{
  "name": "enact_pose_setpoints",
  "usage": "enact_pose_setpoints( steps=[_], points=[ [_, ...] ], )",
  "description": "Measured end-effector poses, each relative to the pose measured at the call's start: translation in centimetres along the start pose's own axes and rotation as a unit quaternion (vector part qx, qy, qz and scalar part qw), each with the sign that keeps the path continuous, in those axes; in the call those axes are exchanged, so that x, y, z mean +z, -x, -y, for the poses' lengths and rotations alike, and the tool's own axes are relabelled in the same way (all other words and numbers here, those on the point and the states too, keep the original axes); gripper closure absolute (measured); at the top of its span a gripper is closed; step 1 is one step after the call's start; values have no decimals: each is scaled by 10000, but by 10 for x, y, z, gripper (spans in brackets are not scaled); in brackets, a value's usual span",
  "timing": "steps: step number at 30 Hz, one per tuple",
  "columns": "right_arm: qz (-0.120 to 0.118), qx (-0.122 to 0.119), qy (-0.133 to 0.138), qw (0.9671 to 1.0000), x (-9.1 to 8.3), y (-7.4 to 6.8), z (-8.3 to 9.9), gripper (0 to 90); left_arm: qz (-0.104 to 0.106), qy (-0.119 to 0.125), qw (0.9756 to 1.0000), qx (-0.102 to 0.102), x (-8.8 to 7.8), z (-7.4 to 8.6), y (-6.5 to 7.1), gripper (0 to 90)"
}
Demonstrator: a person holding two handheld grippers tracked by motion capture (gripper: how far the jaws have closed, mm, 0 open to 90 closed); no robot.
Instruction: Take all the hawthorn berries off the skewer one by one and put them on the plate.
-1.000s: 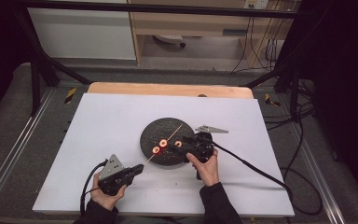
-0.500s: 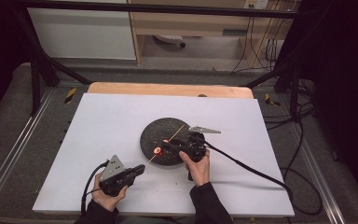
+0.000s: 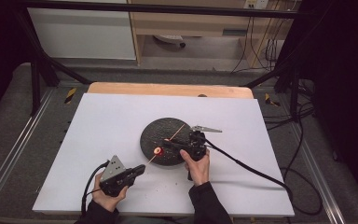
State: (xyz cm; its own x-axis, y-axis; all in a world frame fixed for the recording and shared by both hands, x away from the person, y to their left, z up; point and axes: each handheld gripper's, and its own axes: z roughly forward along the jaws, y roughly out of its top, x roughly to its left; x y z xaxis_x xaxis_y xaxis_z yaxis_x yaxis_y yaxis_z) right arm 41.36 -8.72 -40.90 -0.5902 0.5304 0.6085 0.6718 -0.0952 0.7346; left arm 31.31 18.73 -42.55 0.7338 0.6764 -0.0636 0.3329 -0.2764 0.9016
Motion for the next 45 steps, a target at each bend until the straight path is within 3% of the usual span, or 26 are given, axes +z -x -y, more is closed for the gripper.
enact_pose_setpoints(
  steps=[19, 31, 34, 37, 45],
  points=[
    [130, -67, 156, 9998, -13, 4, -24, 625, -1, 127, 9999, 19, -4, -2, 1, 882],
    [185, 73, 317, 9993, -8, 7, -22, 626, -141, 186, 9997, 17, -6, -2, 1, 882],
    [144, 150, 338, 9992, -8, 7, -21, 625, -154, 205, 9997, 17, -7, -1, 2, 882],
    [-95, 276, 274, 9992, -6, 7, -18, 625, -172, 254, 9995, 61, -6, -2, 3, 882],
    [-49, 237, 337, 9991, -7, 7, -21, 641, -166, 297, 9994, 80, -6, -3, 5, 883]
  ],
)
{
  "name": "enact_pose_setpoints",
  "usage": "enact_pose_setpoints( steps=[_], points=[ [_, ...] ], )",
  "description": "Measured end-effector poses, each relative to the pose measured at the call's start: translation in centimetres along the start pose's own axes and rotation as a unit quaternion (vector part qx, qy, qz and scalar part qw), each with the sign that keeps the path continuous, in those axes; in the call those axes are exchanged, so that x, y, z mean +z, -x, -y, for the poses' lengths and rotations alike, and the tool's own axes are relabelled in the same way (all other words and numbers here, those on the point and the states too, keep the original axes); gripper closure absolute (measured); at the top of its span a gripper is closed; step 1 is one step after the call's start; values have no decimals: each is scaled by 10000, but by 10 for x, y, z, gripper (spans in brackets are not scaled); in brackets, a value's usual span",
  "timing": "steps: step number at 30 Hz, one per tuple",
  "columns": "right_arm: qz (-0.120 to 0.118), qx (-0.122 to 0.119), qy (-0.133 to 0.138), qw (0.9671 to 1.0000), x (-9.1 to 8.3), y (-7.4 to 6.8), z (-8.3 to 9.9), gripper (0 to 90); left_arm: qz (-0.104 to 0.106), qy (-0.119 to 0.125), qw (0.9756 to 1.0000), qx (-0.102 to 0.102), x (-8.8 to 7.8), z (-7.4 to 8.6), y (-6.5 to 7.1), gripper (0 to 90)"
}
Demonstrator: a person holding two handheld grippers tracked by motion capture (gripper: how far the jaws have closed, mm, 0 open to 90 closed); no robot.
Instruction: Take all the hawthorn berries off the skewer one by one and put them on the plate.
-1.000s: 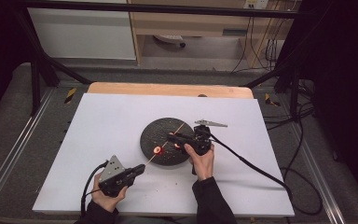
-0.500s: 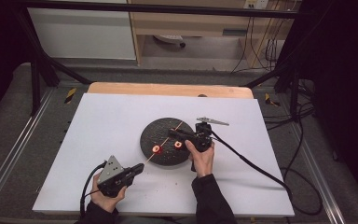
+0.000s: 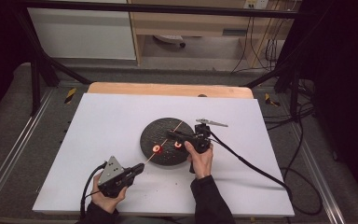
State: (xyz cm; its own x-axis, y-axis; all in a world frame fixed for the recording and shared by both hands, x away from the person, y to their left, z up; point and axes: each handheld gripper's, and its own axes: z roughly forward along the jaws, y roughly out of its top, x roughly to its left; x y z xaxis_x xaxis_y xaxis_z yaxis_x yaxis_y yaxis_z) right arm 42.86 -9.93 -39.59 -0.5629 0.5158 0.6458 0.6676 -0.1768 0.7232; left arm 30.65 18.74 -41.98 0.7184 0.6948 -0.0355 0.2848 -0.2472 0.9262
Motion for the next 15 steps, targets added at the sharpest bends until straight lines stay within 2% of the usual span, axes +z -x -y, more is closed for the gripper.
enact_pose_setpoints(
  steps=[3, 9, 15],
  points=[
    [75, 26, 130, 9999, -2, 0, -5, 641, -17, 59, 10000, 15, -1, -1, 1, 882],
    [147, 71, 200, 9997, -3, 3, -10, 644, -53, 107, 9999, 26, -3, -2, 2, 883],
    [209, 103, 297, 9993, -10, 7, -26, 651, -43, 158, 9998, 70, -6, -3, 3, 883]
  ],
)
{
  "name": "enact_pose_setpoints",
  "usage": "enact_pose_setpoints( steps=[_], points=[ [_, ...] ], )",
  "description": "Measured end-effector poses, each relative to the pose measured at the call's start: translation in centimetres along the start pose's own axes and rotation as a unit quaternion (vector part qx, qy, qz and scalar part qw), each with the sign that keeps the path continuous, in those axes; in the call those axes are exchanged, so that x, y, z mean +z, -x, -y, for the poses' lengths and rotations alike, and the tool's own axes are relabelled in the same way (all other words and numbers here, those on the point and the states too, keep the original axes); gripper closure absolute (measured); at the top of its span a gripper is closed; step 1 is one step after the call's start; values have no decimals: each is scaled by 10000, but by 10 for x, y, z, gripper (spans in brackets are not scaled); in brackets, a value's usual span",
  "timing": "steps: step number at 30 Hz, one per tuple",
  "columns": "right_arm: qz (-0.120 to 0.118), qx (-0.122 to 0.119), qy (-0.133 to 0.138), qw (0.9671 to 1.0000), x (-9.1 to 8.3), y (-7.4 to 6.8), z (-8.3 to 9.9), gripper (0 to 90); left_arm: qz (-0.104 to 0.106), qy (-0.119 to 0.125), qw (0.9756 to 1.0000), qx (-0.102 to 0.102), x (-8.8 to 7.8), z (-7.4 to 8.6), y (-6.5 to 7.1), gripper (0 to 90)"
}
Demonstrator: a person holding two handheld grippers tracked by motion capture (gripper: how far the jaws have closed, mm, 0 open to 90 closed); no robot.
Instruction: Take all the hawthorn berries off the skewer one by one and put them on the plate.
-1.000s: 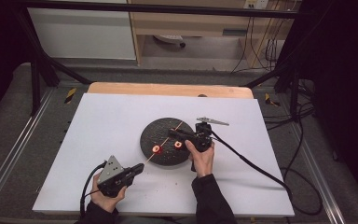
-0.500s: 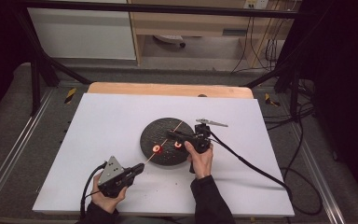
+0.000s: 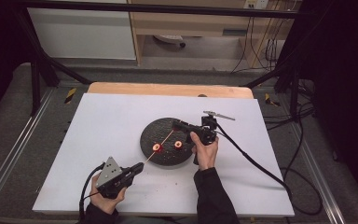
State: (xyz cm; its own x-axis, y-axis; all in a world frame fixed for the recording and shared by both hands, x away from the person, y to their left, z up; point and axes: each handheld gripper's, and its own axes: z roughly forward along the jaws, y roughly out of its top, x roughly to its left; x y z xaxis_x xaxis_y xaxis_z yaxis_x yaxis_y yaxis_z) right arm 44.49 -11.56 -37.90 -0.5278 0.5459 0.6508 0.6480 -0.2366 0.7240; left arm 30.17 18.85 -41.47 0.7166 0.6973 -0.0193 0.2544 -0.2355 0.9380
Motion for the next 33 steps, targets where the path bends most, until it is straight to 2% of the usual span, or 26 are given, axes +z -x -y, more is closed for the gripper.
enact_pose_setpoints(
  steps=[4, 6, 8, 12, 13, 17, 19, 21, 22, 24, 25, 26, 27, 28, 33],
  points=[
    [85, 22, 82, 9999, -2, 3, -8, 655, -10, 24, 10000, 24, -3, -1, 1, 883],
    [335, -13, 302, 9990, -7, 5, -13, 658, -5, -12, 10000, 46, -4, 0, 0, 883],
    [398, 19, 422, 9983, -14, 11, -21, 658, 22, 2, 10000, 52, -7, 2, 0, 883],
    [524, -35, 448, 9976, -20, 16, -29, 657, 24, -5, 10000, 55, -7, 2, 0, 883],
    [569, -111, 438, 9974, -21, 18, -32, 656, 17, -14, 10000, 60, -7, 2, 0, 883],
    [626, -211, 441, 9968, -20, 24, -33, 654, -15, -11, 10000, 1, -7, 3, -3, 883],
    [680, -203, 343, 9969, -15, 33, -26, 650, -60, 14, 10000, -40, -9, 3, -5, 882],
    [717, -197, 263, 9969, -11, 35, -21, 650, -76, 21, 9999, -62, -8, 3, -6, 882],
    [761, -200, 56, 9969, -1, 41, -10, 649, -76, 8, 9999, -115, -8, 3, -8, 882],
    [791, -175, -41, 9967, 5, 44, -4, 648, -80, -11, 9999, -128, -7, 4, -9, 882],
    [859, -153, -245, 9959, 16, 51, 7, 644, -76, -27, 9999, -143, -7, 4, -9, 882],
    [912, -142, -356, 9951, 20, 55, 12, 643, -78, -54, 9998, -150, -6, 5, -10, 882],
    [912, -142, -356, 9951, 20, 55, 12, 643, -78, -54, 9998, -150, -6, 5, -10, 882],
    [1009, -165, -515, 9934, 28, 61, 20, 641, -75, -61, 9998, -165, -5, 5, -10, 882],
    [1138, -220, -664, 9910, 34, 67, 29, 630, -70, -118, 9998, -161, -3, 6, -10, 882]
  ],
)
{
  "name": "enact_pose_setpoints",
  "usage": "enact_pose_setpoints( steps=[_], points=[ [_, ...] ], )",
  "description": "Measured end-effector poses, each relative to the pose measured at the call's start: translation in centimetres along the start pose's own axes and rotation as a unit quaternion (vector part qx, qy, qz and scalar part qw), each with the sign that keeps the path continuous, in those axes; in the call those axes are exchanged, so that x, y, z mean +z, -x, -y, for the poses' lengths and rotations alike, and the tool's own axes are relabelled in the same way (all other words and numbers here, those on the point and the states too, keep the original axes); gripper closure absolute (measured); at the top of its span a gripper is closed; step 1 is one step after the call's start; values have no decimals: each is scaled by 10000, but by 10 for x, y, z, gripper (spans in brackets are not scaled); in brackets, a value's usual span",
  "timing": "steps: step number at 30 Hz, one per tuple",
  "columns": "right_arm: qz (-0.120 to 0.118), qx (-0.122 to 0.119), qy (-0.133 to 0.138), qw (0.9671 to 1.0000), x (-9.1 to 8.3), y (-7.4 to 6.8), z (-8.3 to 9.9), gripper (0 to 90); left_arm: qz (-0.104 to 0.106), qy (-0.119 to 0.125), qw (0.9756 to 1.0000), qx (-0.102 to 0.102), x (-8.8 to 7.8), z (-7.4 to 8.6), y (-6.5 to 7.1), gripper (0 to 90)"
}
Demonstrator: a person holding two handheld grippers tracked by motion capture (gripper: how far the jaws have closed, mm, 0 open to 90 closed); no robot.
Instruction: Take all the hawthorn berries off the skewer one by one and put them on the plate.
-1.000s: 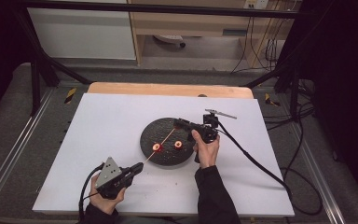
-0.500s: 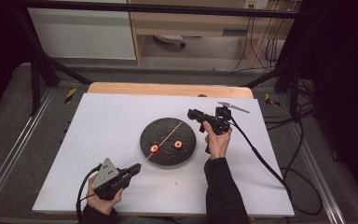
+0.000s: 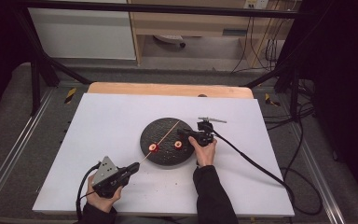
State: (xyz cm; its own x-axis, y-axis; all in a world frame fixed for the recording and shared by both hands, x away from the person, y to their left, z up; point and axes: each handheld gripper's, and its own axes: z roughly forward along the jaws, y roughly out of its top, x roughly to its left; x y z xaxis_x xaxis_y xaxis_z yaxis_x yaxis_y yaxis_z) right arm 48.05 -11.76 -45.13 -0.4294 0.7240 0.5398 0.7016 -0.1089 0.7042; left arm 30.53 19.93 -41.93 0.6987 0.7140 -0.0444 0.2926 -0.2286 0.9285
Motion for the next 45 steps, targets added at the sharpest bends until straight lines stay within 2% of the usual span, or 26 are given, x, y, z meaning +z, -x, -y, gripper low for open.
enact_pose_setpoints(
  steps=[4, 7, 8, 11, 12, 13, 16, 20, 21, 24, 25, 34, 35, 36, 37, 41, 42, 45],
  points=[
    [131, -64, -74, 9999, 1, 2, 1, 562, 1, -47, 10000, -7, 2, 1, 0, 881],
    [43, -224, 93, 9997, -9, -4, -4, 479, 2, -47, 10000, -4, 2, 1, 0, 882],
    [43, -224, 93, 9997, -9, -4, -4, 479, 1, -42, 10000, 0, 1, 1, 0, 882],
    [-146, -399, 205, 9989, -24, -14, -8, 343, -12, -30, 10000, 4, 1, 0, 0, 882],
    [-243, -530, 260, 9980, -34, -21, -8, 250, -13, -29, 10000, 4, 1, 0, 0, 882],
    [-243, -530, 260, 9980, -34, -21, -8, 250, -17, -25, 10000, 10, 1, 0, 0, 882],
    [-486, -587, 335, 9965, -52, -35, -1, 123, -38, -9, 10000, 22, 2, 0, 1, 882],
    [-651, -550, 288, 9959, -55, -45, 9, 95, -53, -15, 10000, 33, 3, 0, 3, 882],
    [-815, -459, 232, 9953, -54, -51, 16, 97, -58, -21, 10000, 35, 4, 1, 3, 882],
    [-864, -417, 178, 9952, -51, -57, 21, 96, -61, -30, 10000, 40, 5, 1, 4, 882],
    [-919, -429, 86, 9948, -46, -63, 25, 97, -62, -34, 10000, 35, 5, 1, 4, 882],
    [-1242, -384, -24, 9915, -30, -86, 35, 175, -42, -58, 9999, 83, 7, 1, 7, 882],
    [-1257, -405, -55, 9912, -29, -88, 36, 199, -44, -46, 9999, 83, 8, 1, 7, 882],
    [-1330, -396, -50, 9903, -26, -91, 38, 262, -32, -41, 10000, 83, 8, 1, 8, 882],
    [-1330, -396, -50, 9903, -26, -91, 38, 262, -27, -39, 9999, 94, 8, 1, 8, 882],
    [-1349, -259, -128, 9904, -23, -91, 40, 385, -11, -45, 9999, 111, 9, 1, 10, 882],
    [-1414, -178, -180, 9896, -23, -91, 41, 439, -5, -46, 9999, 112, 9, 1, 10, 882],
    [-1447, -121, -206, 9892, -22, -91, 41, 492, 11, -46, 9999, 118, 9, 1, 11, 881]
  ],
)
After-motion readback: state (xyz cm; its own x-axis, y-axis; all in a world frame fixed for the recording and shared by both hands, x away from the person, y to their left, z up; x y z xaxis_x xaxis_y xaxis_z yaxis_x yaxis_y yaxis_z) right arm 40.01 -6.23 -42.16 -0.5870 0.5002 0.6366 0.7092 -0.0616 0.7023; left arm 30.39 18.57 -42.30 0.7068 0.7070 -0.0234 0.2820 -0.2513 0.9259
